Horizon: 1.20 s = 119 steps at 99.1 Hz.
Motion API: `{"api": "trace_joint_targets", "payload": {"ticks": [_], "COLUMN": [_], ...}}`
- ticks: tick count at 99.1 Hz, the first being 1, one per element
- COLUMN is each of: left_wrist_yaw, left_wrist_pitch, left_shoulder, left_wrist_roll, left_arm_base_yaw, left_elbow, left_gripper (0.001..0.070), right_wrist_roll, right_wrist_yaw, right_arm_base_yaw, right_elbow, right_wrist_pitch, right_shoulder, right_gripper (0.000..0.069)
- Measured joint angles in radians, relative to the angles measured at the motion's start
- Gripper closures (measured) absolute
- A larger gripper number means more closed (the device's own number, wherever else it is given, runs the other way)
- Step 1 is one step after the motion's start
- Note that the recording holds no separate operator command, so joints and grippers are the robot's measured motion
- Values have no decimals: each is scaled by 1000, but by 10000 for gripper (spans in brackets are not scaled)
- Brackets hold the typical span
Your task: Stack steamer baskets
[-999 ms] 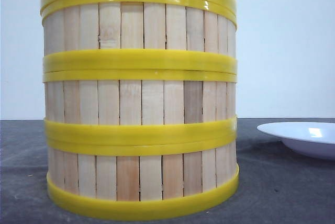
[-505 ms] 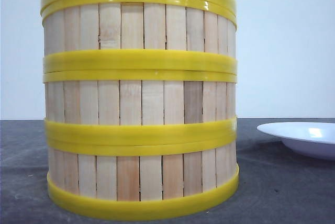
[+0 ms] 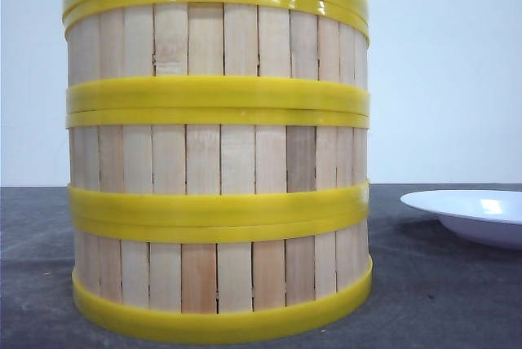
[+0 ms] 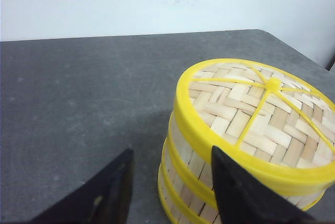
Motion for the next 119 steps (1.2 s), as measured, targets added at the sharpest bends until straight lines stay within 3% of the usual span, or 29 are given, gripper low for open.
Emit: {"api": "trace_joint_targets", "payload": {"ticks": [9,19,30,119], "left_wrist_yaw": [0,0,0,0], "left_wrist_pitch": [0,0,0,-6], "left_shoulder": [0,0,0,0], "left_wrist_roll": [0,1,1,1], "left_arm_base_yaw": [0,0,0,0], "left_elbow": [0,0,0,0], "left_gripper": [459,619,687,695], "right_wrist_roll": [1,0,0,0], "right_wrist_yaw": [0,1,1,1], "right_arm_base_yaw": [0,0,0,0], "right_elbow": [0,0,0,0], "right_wrist_pitch": [18,19,18,18], "right_shoulder": [-2,-2,-2,-2], "right_gripper": [413,608,675,688]}}
